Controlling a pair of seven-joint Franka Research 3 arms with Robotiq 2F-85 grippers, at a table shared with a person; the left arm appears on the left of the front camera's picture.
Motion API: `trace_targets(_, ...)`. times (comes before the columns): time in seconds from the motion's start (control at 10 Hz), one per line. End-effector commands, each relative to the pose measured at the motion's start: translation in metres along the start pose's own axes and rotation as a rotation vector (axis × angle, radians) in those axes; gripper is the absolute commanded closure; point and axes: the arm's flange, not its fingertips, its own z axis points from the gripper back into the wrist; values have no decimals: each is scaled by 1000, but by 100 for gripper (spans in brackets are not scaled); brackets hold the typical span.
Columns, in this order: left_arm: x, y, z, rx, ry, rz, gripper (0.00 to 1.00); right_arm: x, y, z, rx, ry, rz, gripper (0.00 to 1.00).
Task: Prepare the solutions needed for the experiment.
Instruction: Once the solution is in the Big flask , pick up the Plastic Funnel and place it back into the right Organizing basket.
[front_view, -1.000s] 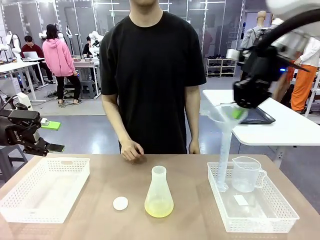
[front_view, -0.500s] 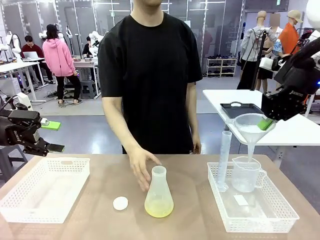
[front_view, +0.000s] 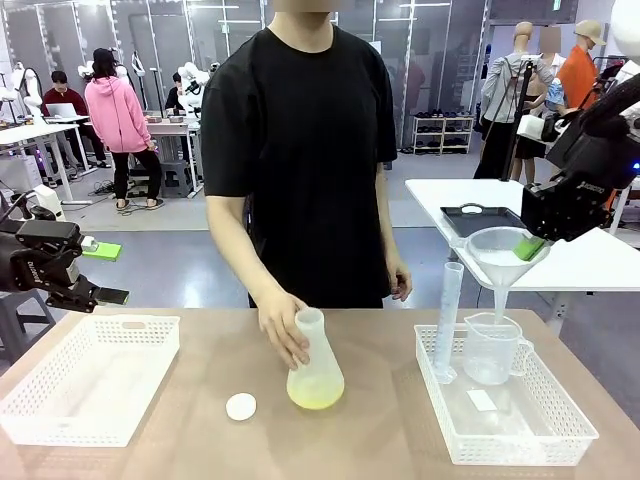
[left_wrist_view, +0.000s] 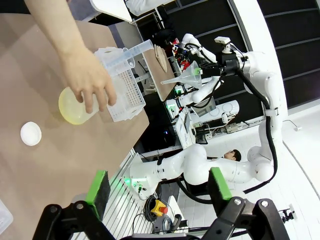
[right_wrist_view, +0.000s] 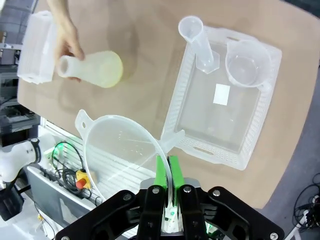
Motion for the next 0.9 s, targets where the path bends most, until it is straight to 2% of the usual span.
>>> trace_targets(0.0, 2, -1, -2, -28, -16, -7, 0, 14, -26, -30, 65, 78, -131, 96)
trace_targets(0.2, 2, -1, -2, -28, -16, -7, 0, 3, -50, -64, 122, 123, -236, 96)
trace_targets(0.6, 2, -1, -2, -28, -16, -7, 0, 3, -83, -138, 83, 151, -382, 96)
trace_targets(0.8, 2, -1, -2, -28, -16, -7, 0, 5, -91, -157, 55, 198, -440, 96)
